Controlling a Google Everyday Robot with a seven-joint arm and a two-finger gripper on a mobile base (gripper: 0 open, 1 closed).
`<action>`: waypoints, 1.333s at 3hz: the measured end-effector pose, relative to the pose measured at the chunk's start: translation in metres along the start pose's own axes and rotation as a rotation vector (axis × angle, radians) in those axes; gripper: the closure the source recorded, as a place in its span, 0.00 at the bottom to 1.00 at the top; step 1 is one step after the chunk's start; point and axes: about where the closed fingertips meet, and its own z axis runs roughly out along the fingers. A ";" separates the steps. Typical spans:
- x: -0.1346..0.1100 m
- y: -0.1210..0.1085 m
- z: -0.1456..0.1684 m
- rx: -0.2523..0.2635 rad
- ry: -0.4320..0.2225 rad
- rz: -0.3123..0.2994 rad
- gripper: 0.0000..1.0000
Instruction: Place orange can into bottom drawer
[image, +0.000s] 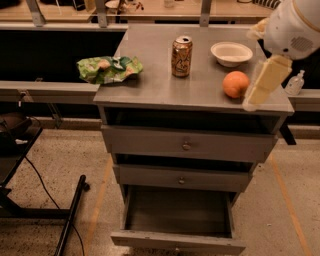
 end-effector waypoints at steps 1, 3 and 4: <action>-0.042 -0.065 0.040 0.005 -0.173 -0.003 0.00; -0.101 -0.169 0.081 0.070 -0.484 0.155 0.00; -0.104 -0.213 0.079 0.150 -0.597 0.273 0.00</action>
Offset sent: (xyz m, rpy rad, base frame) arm 0.2474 0.0804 0.1101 0.5924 -0.2838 0.0461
